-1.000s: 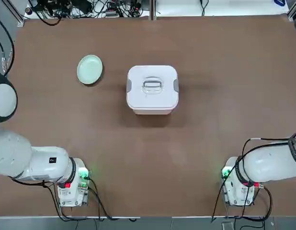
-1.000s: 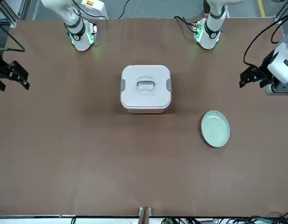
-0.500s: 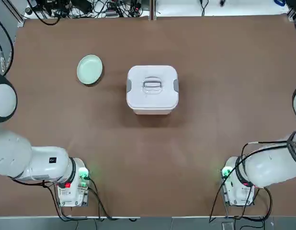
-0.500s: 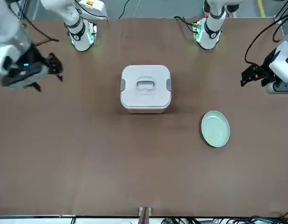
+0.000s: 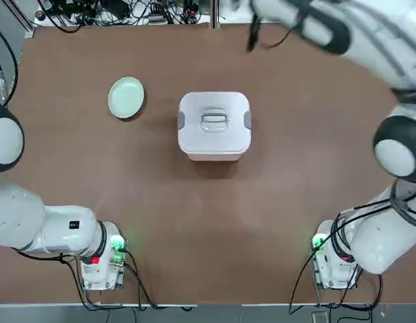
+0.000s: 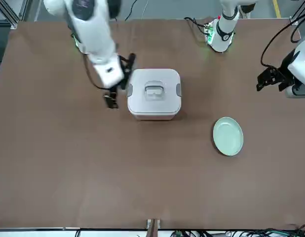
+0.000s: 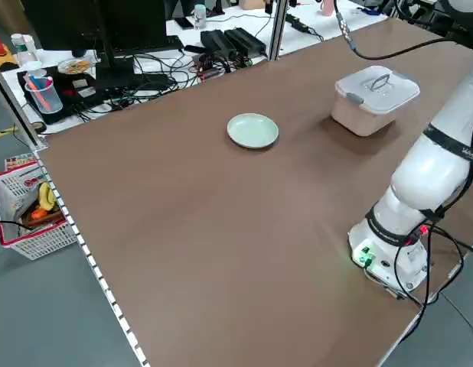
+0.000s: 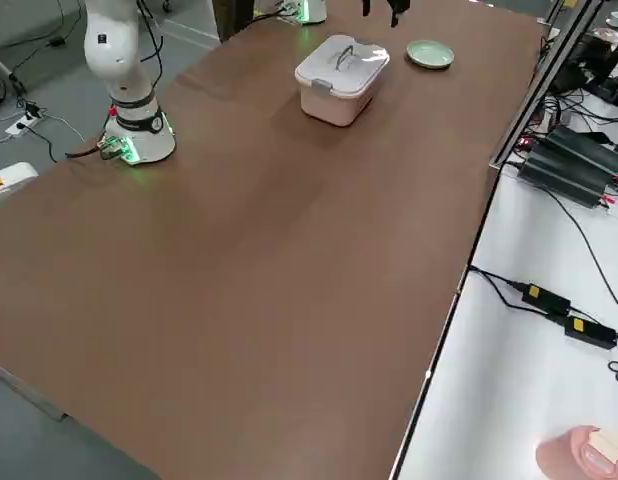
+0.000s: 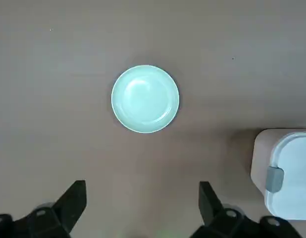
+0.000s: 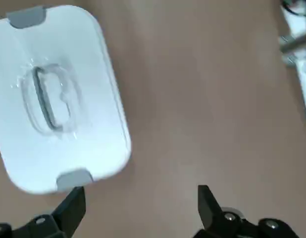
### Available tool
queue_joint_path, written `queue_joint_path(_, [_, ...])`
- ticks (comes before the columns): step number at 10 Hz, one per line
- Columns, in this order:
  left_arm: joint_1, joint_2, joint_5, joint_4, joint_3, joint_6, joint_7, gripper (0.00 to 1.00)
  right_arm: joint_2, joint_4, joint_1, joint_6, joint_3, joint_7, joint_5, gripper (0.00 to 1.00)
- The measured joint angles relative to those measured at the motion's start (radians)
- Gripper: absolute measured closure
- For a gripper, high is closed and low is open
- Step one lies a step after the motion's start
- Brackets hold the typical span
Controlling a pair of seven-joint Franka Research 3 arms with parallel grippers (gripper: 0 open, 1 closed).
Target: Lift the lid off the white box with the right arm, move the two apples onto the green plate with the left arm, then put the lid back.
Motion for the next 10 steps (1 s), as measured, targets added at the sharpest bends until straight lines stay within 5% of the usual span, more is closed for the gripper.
queue_joint_path(3, [-0.001,0.0,0.0,0.001,0.001,0.0,-0.001,0.0,0.123,0.001,0.124,0.102,-0.002,0.009,0.0,0.0])
queue_joint_path(10, [0.013,0.007,0.003,0.034,0.007,0.001,-0.001,0.0,0.138,-0.108,0.213,0.137,-0.004,0.025,-0.003,0.0])
